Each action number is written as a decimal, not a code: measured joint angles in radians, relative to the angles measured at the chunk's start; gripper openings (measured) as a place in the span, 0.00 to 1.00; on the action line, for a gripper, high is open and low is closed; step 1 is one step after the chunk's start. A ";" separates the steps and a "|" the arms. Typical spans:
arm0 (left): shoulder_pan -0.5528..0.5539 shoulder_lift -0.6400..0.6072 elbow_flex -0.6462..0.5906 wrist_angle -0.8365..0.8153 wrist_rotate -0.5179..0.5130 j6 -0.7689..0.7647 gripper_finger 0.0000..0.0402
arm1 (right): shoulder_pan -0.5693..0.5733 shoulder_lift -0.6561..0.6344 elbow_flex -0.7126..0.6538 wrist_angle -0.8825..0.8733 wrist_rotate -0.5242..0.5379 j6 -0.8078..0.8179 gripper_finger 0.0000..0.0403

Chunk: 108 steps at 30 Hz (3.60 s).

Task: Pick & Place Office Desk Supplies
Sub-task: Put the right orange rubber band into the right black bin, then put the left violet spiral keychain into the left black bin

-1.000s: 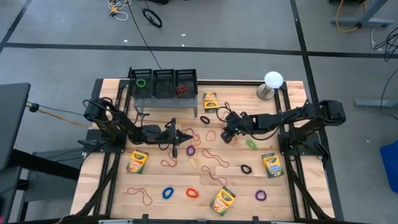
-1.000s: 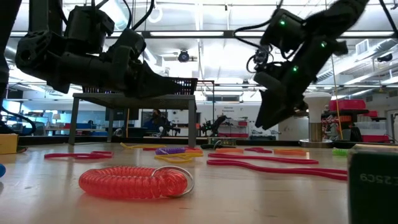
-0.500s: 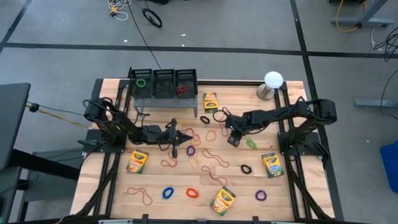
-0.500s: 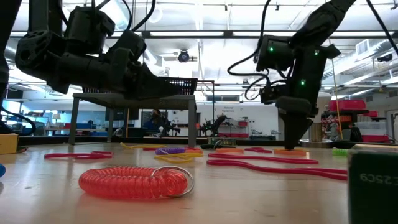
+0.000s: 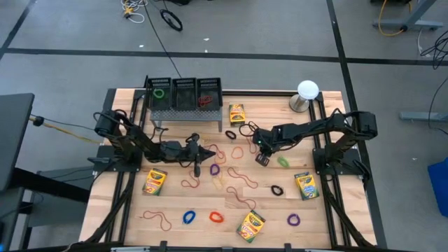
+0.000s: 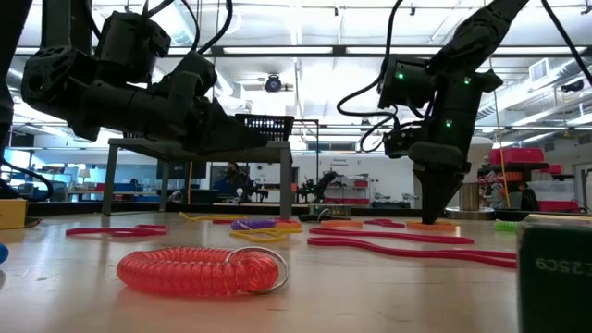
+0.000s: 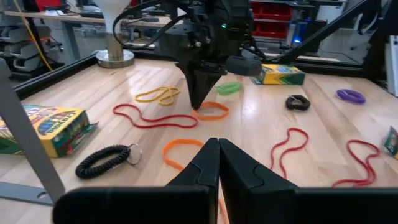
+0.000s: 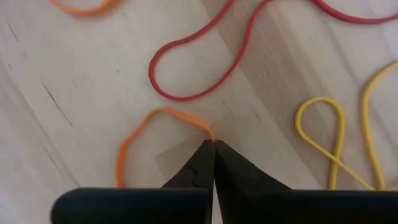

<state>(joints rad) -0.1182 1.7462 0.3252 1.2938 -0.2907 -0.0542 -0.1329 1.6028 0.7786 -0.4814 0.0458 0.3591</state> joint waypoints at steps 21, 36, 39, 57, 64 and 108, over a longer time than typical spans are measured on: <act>0.002 0.000 -0.186 0.247 -0.103 0.017 0.02 | 0.043 -0.137 0.373 0.087 0.222 -0.175 0.00; 0.002 0.000 -0.185 0.244 -0.101 0.020 0.02 | -0.198 0.190 0.765 0.328 0.127 -0.495 0.00; 0.002 0.000 -0.185 0.241 -0.101 0.020 0.02 | -0.242 0.251 0.796 0.356 0.082 -0.512 0.00; 0.002 0.000 -0.184 0.243 -0.101 0.020 0.02 | -0.272 0.317 0.796 0.485 0.062 -0.368 0.28; 0.002 0.000 -0.184 0.244 -0.101 0.020 0.02 | -0.218 0.299 0.782 0.503 0.058 -0.465 0.29; 0.001 0.000 -0.129 0.214 -0.095 0.018 0.02 | 0.230 -0.142 -0.301 1.022 0.349 -0.188 0.01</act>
<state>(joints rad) -0.1169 1.7462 0.1965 1.5075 -0.3859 -0.0361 0.0971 1.4605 0.4781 0.5403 0.3950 0.1715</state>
